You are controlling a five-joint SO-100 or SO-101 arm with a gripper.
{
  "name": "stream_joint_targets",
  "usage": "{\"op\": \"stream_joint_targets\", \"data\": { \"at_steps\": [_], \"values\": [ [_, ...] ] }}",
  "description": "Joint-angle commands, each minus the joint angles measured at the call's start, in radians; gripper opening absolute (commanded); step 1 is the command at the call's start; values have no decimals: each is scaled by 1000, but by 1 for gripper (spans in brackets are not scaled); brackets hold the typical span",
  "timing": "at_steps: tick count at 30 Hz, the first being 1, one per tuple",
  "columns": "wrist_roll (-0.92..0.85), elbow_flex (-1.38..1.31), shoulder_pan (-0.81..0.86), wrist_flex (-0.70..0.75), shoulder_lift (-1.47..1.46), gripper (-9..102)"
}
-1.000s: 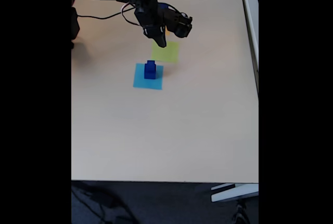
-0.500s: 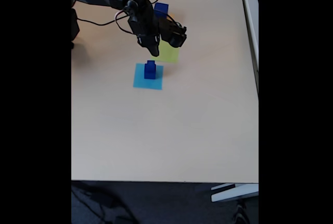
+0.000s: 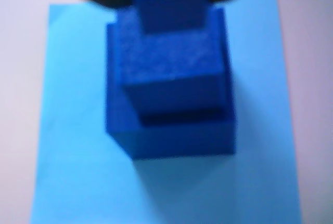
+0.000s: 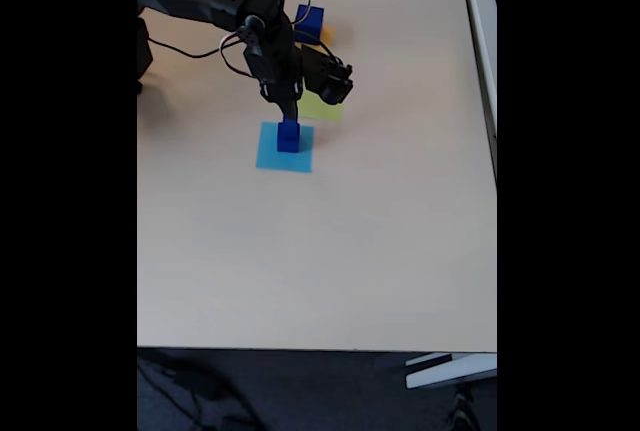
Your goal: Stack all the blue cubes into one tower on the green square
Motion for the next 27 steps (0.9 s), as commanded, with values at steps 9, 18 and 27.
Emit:
{"op": "stream_joint_targets", "data": {
  "at_steps": [9,18,27],
  "values": [
    [-21,23,26,-18,2,0],
    [-20,32,23,-46,0,0],
    [-18,32,15,-52,0,0]
  ]
}}
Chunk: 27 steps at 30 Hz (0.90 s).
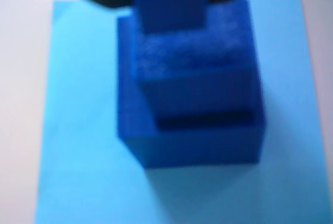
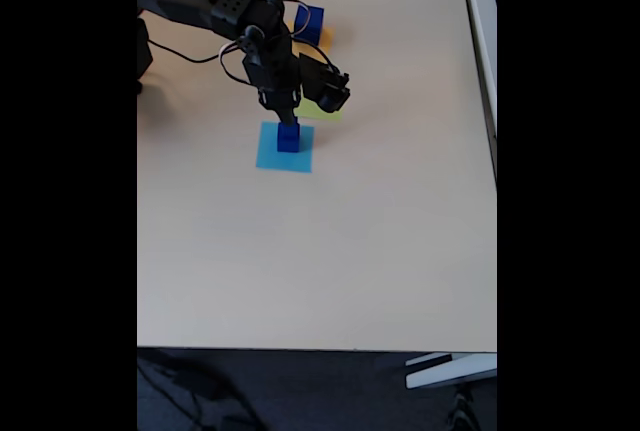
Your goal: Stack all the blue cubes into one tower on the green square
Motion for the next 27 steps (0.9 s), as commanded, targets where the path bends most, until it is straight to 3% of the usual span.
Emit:
{"op": "stream_joint_targets", "data": {
  "at_steps": [1,27],
  "values": [
    [5,-3,-5,-18,12,0],
    [11,21,-21,-43,18,3]
  ]
}}
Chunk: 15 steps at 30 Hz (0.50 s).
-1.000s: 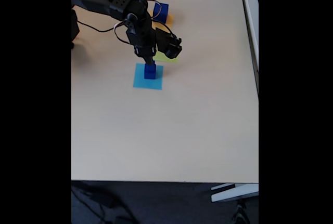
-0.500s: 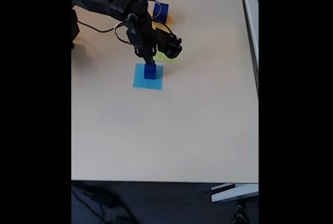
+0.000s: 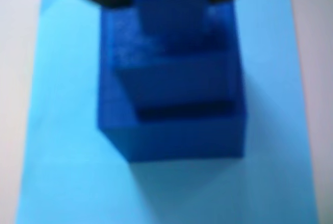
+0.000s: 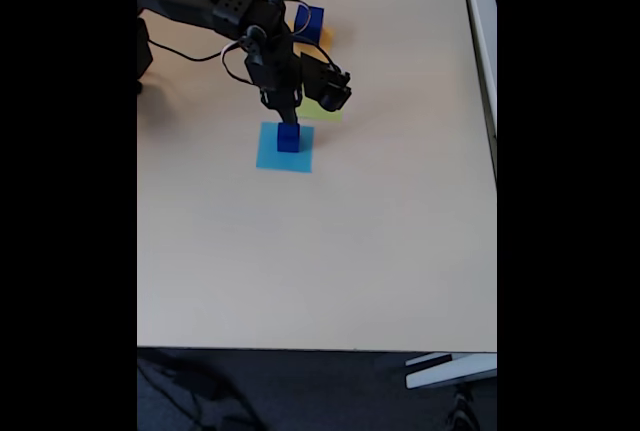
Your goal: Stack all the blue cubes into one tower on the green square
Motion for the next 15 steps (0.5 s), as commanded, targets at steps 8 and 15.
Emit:
{"op": "stream_joint_targets", "data": {
  "at_steps": [8,15],
  "values": [
    [8,3,-11,-21,21,6],
    [5,8,-11,-23,21,8]
  ]
}}
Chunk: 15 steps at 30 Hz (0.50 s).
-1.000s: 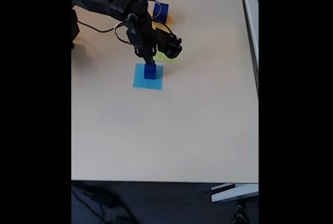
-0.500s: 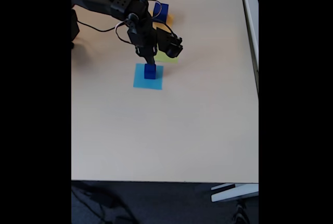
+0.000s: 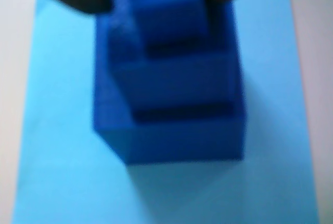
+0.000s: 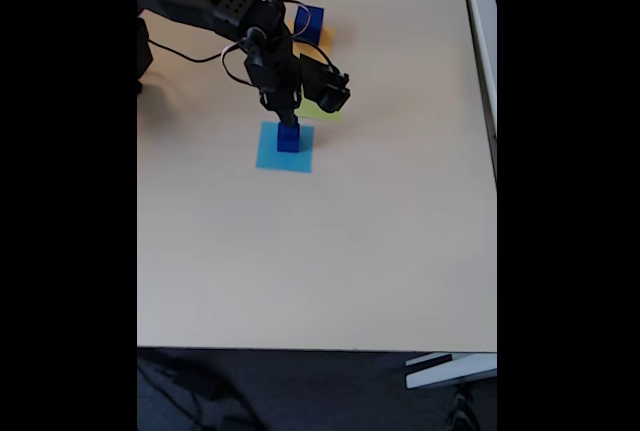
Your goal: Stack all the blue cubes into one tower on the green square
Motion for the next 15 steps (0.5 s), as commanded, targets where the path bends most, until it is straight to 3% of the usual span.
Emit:
{"op": "stream_joint_targets", "data": {
  "at_steps": [1,15],
  "values": [
    [5,-2,-11,-18,23,9],
    [12,-64,-43,-44,58,13]
  ]
}}
